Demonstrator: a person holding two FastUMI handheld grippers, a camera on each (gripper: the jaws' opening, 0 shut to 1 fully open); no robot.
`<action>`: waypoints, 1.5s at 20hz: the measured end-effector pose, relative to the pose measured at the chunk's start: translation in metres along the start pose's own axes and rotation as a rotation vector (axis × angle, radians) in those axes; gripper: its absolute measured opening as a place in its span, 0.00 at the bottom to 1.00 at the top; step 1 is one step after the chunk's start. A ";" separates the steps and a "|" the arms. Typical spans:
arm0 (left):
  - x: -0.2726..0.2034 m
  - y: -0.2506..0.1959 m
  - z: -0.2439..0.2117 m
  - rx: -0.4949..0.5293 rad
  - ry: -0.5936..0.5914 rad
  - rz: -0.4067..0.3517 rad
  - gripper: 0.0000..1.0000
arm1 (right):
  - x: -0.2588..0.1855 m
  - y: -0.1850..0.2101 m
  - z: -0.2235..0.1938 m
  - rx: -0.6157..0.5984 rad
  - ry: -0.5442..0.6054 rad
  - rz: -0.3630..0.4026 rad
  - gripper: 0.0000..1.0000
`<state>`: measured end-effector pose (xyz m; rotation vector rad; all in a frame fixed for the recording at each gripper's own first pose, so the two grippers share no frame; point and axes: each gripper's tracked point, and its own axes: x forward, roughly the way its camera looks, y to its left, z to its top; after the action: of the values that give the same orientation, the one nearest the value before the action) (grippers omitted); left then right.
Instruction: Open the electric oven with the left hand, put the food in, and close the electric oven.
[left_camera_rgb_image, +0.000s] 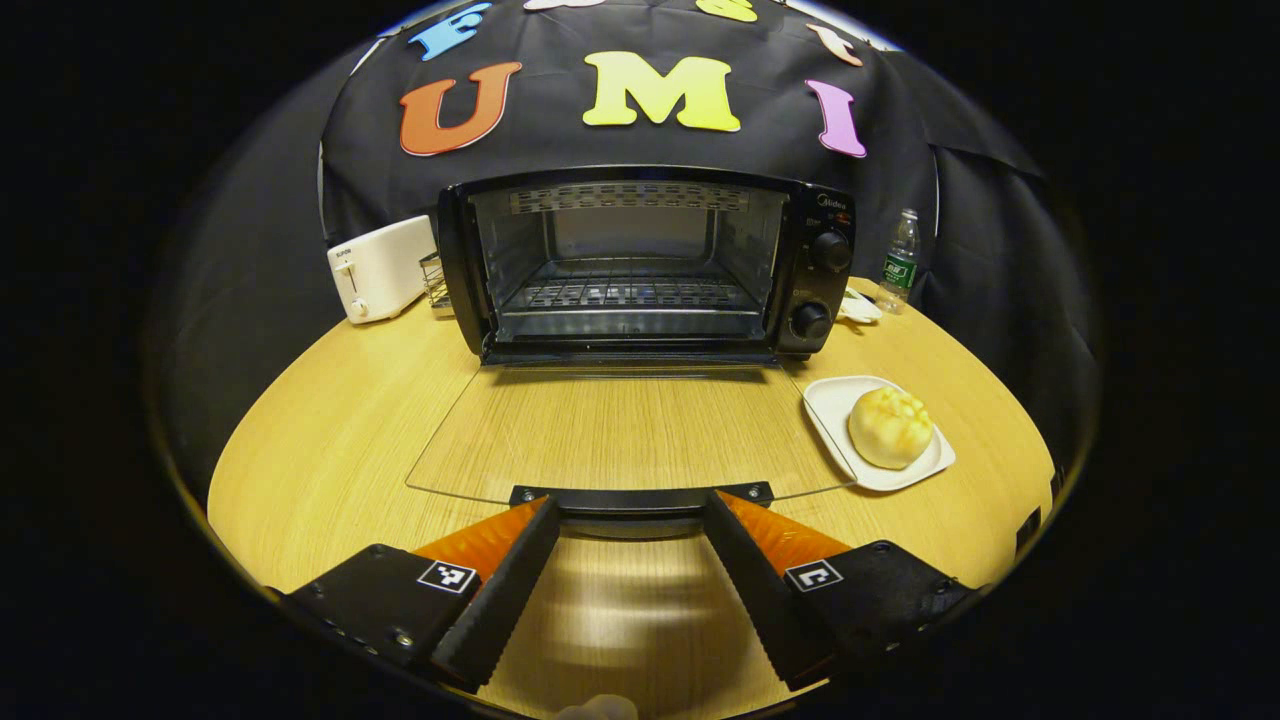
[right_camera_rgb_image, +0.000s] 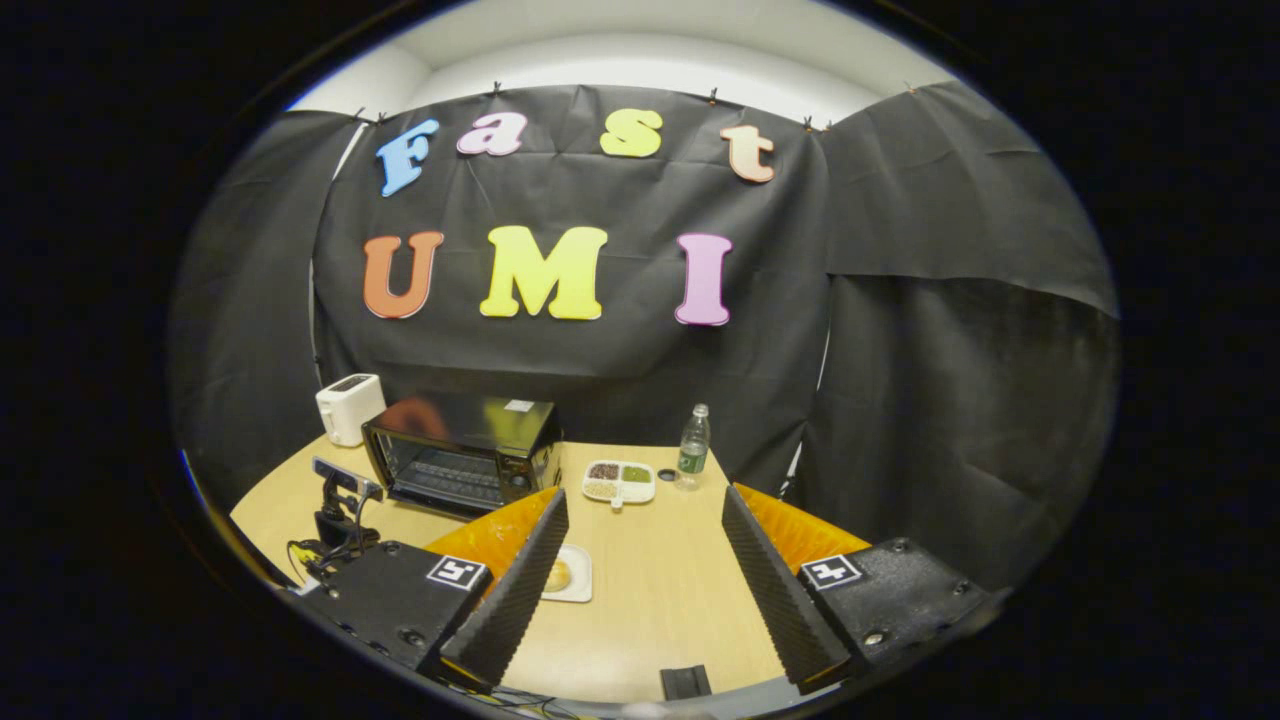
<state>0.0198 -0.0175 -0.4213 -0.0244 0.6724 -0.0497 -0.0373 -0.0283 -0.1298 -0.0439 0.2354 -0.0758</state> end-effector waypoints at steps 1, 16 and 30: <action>-0.002 0.000 0.002 0.002 -0.009 0.001 0.97 | 0.000 0.001 0.000 0.003 0.000 0.001 0.98; -0.183 0.042 0.178 -0.025 -0.469 0.051 0.95 | 0.043 0.048 -0.065 -0.051 0.037 0.095 0.98; -0.308 0.036 0.255 -0.024 -0.712 0.063 0.95 | 0.151 0.116 -0.230 -0.018 0.301 0.155 0.99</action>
<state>-0.0602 0.0368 -0.0320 -0.0413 -0.0386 0.0289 0.0634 0.0668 -0.3941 -0.0316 0.5397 0.0749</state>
